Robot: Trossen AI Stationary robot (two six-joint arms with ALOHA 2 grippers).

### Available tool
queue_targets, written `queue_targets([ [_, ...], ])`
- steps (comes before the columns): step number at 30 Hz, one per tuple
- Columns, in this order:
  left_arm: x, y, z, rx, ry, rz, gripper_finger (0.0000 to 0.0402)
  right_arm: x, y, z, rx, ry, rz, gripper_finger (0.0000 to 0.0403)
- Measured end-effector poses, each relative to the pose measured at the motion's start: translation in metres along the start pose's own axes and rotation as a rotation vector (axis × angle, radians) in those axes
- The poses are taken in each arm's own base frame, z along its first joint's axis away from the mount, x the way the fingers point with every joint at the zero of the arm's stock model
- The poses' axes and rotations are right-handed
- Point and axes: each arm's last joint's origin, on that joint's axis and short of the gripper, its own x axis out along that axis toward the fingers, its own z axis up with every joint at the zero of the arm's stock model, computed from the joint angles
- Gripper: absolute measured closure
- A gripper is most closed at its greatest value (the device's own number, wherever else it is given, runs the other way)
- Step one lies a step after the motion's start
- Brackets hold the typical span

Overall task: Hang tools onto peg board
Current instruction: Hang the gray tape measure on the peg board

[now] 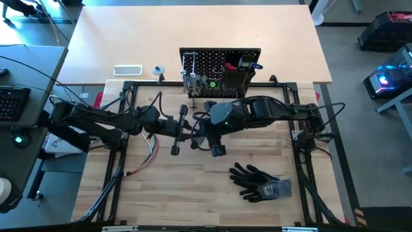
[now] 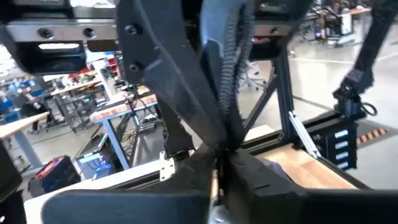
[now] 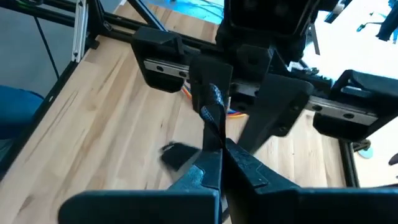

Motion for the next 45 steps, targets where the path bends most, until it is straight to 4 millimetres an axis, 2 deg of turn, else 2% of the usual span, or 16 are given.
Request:
queue_targets([
  [2, 0.0, -0.001, 0.0, 0.021, 0.001, -0.015, 0.0394, 0.0, 0.0, -0.002, 0.004, 0.015, 0.003, 0.0403],
  [11, 0.0, -0.002, -0.001, 0.111, 0.034, 0.07, 0.04, -0.009, -0.001, -0.008, -0.01, 0.083, -0.045, 0.0396],
  [19, -0.005, -0.001, 0.004, 0.158, 0.064, 0.164, 0.0401, -0.018, -0.003, -0.017, 0.015, 0.186, -0.152, 0.0307],
  [24, -0.011, 0.002, 0.01, 0.173, 0.115, 0.355, 0.0401, -0.03, -0.003, -0.02, 0.057, 0.209, -0.175, 0.0268],
  [33, -0.019, -0.005, 0.016, 0.334, 0.335, 0.795, 0.0401, -0.051, 0.01, -0.025, 0.081, 0.254, -0.154, 0.0261],
  [45, -0.027, -0.005, 0.03, 0.46, 0.461, 1.027, 0.0402, -0.058, 0.035, -0.03, 0.085, 0.321, -0.143, 0.0261],
])
